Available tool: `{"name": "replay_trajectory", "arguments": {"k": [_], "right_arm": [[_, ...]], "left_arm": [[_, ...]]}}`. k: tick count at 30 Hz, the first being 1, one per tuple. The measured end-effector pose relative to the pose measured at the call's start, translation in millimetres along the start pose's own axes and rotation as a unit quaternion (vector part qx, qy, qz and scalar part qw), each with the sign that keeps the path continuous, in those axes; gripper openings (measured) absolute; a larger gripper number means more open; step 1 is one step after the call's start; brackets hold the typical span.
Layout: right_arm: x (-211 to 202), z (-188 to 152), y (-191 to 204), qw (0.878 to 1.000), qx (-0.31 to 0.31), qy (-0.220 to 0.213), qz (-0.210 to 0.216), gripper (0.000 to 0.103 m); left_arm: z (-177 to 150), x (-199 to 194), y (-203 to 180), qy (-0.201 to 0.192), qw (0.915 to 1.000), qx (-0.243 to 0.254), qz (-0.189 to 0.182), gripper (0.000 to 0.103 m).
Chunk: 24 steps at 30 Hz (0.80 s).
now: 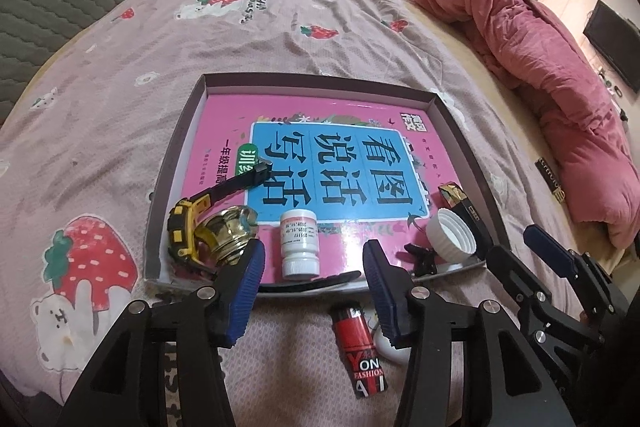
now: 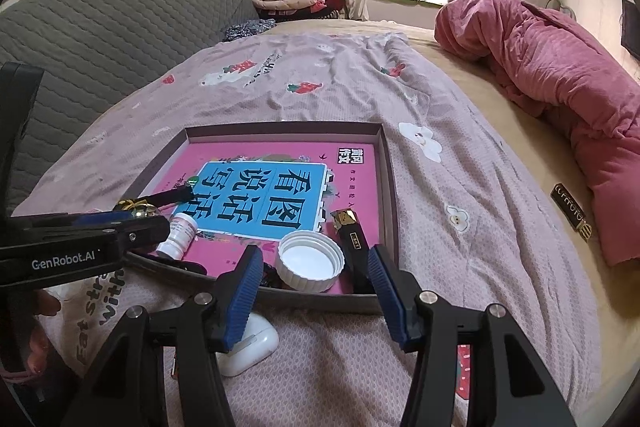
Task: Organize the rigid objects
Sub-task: 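Withdraw both grippers from the tray toward the red lighter and white earbuds case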
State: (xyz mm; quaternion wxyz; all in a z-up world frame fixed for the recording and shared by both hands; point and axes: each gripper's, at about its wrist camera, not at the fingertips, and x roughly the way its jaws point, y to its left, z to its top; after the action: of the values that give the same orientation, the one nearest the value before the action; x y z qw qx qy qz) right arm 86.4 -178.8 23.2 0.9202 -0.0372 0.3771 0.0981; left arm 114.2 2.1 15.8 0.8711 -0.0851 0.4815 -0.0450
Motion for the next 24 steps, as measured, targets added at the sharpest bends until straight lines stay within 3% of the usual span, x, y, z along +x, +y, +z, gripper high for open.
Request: {"name": "replay_trajectory", "arguments": {"k": [14, 24], "right_arm": [[-12, -9, 1, 1.0, -0.004, 0.002, 0.006, 0.055], [-16, -13, 2, 1.0, -0.003, 0.002, 0.01, 0.055]], "left_arm": [[-31, -19, -7, 0.014, 0.9995, 0.028, 0.0, 0.053], [-62, -7, -20, 0.057, 0.9972, 0.049, -0.001, 0.053]]}}
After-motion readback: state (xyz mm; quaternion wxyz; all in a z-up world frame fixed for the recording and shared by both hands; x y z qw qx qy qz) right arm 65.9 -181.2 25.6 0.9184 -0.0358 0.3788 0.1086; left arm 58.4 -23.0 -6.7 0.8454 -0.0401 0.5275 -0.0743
